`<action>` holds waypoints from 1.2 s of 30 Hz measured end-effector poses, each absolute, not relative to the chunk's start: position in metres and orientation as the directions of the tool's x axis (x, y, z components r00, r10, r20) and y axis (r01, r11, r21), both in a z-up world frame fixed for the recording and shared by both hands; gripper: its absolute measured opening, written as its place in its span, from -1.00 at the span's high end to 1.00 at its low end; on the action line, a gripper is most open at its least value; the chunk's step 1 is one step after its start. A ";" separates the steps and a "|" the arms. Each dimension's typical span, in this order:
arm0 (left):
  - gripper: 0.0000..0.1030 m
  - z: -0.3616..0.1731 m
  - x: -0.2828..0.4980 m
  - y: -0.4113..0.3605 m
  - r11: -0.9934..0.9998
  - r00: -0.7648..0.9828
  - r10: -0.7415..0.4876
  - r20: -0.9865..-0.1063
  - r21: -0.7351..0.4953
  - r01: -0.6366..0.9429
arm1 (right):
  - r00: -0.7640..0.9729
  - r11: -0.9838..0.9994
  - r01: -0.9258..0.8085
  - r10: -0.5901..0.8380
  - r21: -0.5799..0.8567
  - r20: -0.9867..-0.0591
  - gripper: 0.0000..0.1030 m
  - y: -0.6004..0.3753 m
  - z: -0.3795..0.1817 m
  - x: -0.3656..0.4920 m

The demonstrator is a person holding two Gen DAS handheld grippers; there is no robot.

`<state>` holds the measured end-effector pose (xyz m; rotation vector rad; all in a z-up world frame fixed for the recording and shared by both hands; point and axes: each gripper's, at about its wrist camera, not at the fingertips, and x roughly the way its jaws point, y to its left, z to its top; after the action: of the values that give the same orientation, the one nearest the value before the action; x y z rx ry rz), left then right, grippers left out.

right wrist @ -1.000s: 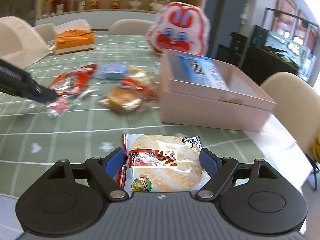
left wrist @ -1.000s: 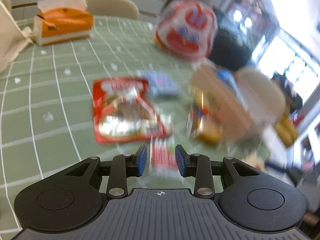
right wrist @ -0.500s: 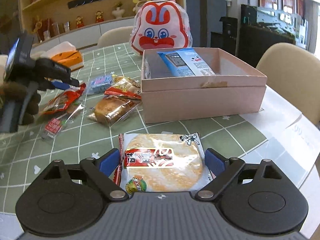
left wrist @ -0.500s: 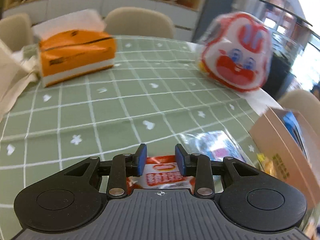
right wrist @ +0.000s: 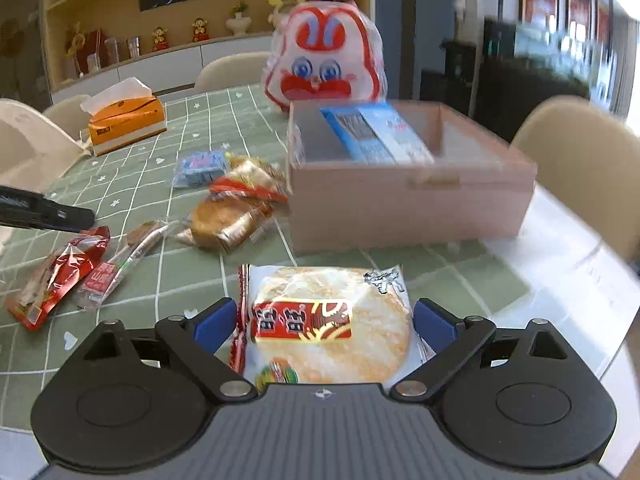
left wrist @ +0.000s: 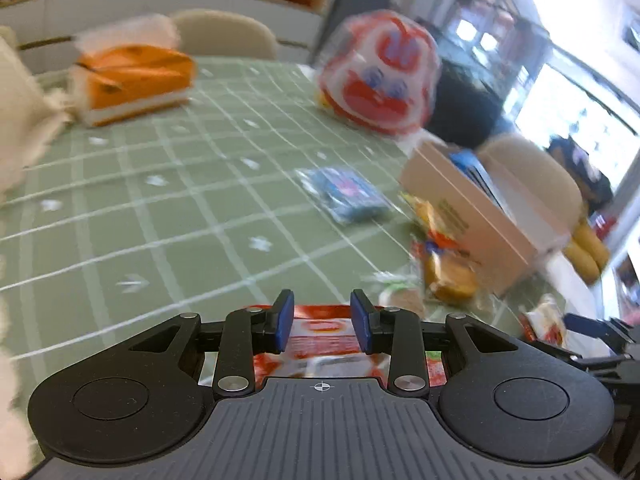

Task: Organize snacks
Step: 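Grasp the red duck-snack packet with the left tool while the right tool releases the rice cracker, then grasp the small hawthorn packet with the right tool while the left tool holds the red packet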

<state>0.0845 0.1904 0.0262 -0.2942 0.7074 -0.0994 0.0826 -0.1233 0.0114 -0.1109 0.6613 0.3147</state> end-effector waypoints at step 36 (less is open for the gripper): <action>0.02 0.017 0.069 0.182 0.733 0.649 -0.555 -0.520 -0.674 0.088 | 0.564 0.799 -0.584 0.526 0.143 -0.637 0.15 -0.031 0.007 0.086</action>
<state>0.0694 0.1824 0.0166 -0.6582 0.7871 -0.3968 0.0865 -0.0305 0.0067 -0.0873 0.7193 0.6539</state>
